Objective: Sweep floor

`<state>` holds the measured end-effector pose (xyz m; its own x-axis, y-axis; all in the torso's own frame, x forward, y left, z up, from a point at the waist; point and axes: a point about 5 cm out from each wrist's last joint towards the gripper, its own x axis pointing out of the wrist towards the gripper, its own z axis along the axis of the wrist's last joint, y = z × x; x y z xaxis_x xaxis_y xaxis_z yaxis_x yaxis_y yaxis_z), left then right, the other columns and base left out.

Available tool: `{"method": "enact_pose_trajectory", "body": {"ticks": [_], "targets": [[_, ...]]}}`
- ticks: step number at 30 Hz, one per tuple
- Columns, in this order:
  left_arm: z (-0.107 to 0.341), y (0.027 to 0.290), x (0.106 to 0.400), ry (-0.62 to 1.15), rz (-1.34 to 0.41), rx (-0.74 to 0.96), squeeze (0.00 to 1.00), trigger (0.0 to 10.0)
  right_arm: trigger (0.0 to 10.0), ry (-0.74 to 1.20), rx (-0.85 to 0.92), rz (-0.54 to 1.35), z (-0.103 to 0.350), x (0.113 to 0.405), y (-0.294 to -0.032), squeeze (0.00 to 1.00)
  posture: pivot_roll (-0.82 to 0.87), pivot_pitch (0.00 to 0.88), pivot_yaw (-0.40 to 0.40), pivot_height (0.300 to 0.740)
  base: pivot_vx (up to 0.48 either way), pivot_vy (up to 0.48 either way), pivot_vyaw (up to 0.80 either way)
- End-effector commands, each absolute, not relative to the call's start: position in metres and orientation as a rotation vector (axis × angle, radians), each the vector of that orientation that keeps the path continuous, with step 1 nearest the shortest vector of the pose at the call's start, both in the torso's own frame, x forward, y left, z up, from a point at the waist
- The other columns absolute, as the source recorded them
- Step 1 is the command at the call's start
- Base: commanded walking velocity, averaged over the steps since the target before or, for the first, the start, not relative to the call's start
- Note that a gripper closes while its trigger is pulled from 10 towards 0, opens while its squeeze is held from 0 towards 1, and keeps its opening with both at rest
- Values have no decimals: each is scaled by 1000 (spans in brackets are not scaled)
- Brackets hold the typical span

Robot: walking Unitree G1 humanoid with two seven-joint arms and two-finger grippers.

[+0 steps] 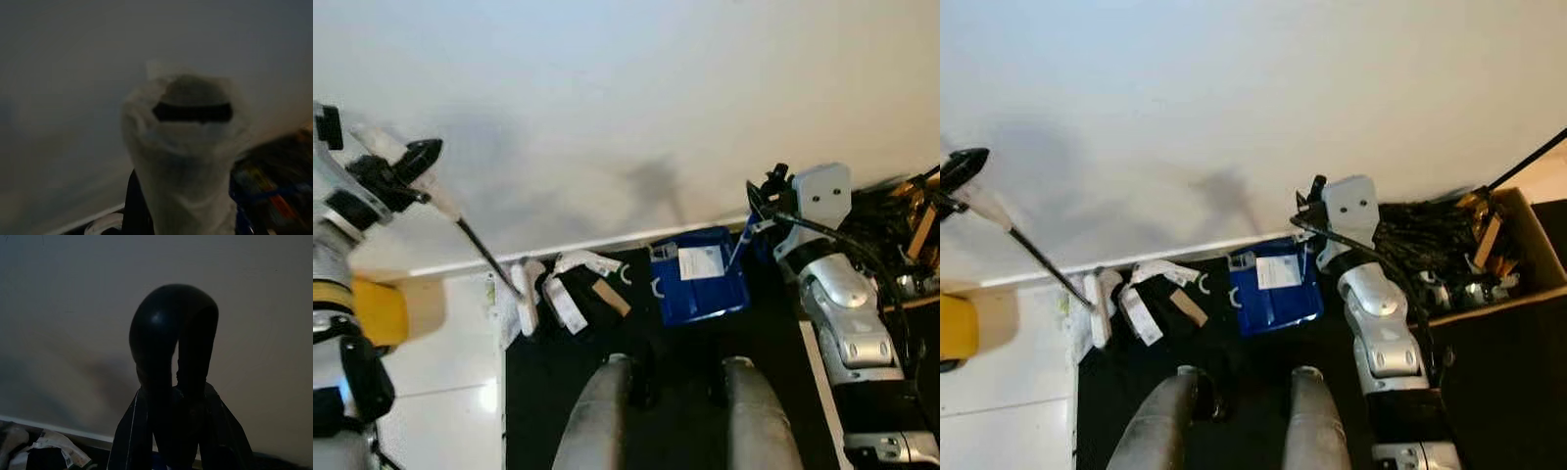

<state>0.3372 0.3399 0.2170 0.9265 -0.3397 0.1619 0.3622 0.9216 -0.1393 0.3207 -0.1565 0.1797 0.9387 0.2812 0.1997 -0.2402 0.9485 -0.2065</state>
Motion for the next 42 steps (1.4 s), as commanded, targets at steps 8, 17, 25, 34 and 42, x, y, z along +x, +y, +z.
{"method": "enact_pose_trajectory", "body": {"ticks": [8, 17, 25, 34, 42], "targets": [[197, 318, 353, -153, -272, -264, 0, 10000, 10000, -180, -120, 312, 175, 303, -158, 0, -170, 533, 89, 740, 0, 0, 0], [204, 277, 375, -281, -374, -694, 0, 10000, 10000, -185, -137, 275, 184, 289, -167, 0, -232, 561, 108, 740, 0, 0, 0], [202, 232, 383, -222, -617, -812, 0, 10000, 10000, -179, -130, 261, 184, 287, -167, 0, -216, 555, 131, 740, 0, 0, 0], [208, 196, 388, -221, -801, -869, 0, 10000, 10000, -149, -133, 353, 182, 307, -153, 0, -165, 535, 130, 740, 0, 0, 0], [217, 178, 391, -278, -849, -926, 0, 10000, 10000, -134, -148, 442, 190, 340, -136, 0, -134, 515, 121, 740, 0, 0, 0]]}}
